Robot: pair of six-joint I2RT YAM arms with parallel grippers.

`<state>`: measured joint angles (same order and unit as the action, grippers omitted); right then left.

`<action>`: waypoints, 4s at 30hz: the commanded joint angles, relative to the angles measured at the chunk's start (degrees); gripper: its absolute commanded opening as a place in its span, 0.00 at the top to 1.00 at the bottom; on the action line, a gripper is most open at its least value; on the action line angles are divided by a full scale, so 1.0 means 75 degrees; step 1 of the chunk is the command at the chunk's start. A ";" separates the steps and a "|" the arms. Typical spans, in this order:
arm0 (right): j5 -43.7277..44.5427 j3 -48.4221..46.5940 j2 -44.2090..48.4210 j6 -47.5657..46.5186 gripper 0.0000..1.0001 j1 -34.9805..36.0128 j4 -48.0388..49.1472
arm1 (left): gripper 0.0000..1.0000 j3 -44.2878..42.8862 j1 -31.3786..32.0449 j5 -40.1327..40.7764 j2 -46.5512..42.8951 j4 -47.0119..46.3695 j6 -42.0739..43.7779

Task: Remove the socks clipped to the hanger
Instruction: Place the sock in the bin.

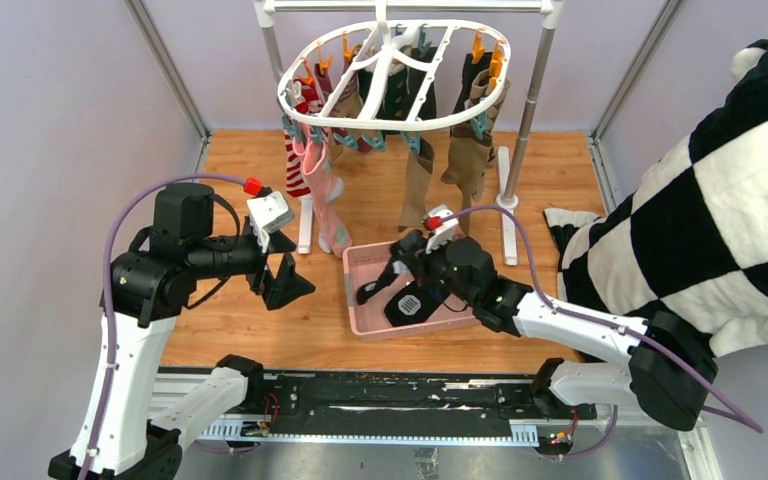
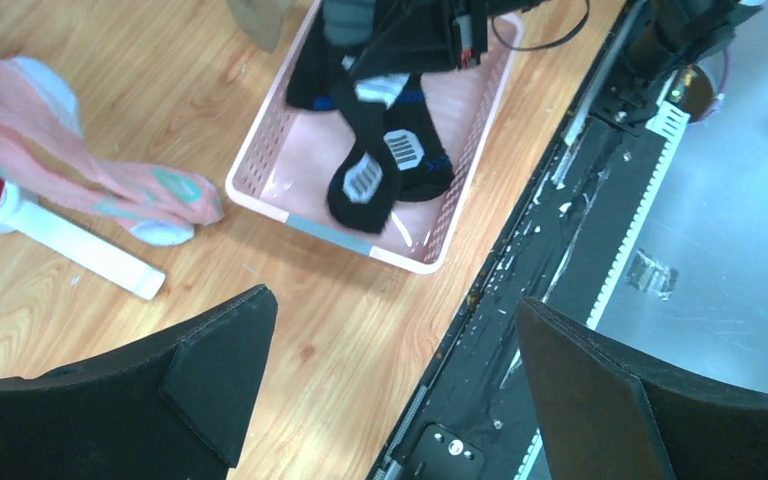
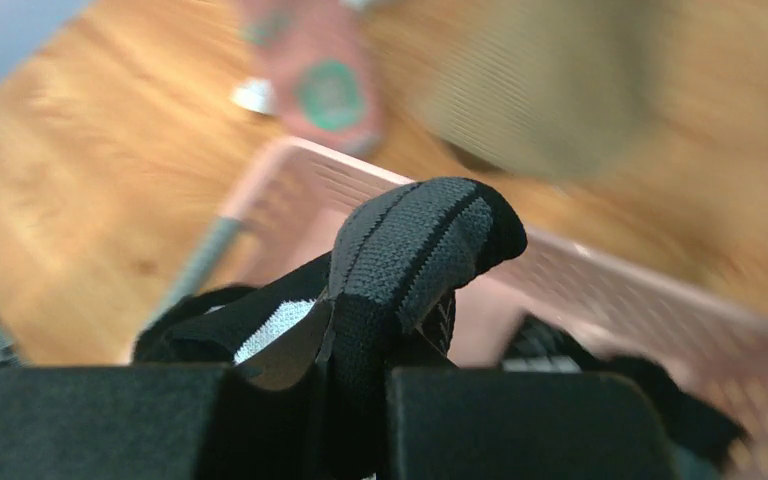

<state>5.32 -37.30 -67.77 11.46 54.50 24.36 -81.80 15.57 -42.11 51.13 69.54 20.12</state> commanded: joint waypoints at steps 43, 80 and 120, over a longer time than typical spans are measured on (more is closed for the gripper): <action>-0.0989 -0.0558 -0.0731 0.2977 0.73 -0.2486 -0.3670 | 0.00 0.1453 -0.2275 0.1326 0.0778 -0.1766 -0.1602; 0.0260 -0.0504 0.0292 0.2671 0.68 -0.2473 -0.6238 | 0.00 0.1179 -0.2276 0.1372 0.0563 -0.1760 -0.1388; 0.3895 -0.4653 -0.2688 0.0114 0.11 0.1934 -0.3859 | 0.00 0.0185 -0.4169 -0.0247 0.1572 -0.0563 -0.1139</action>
<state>30.68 -67.22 -81.87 17.89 68.53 -9.37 -79.13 -13.87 -41.39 62.89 62.04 10.37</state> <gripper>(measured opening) 0.832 0.994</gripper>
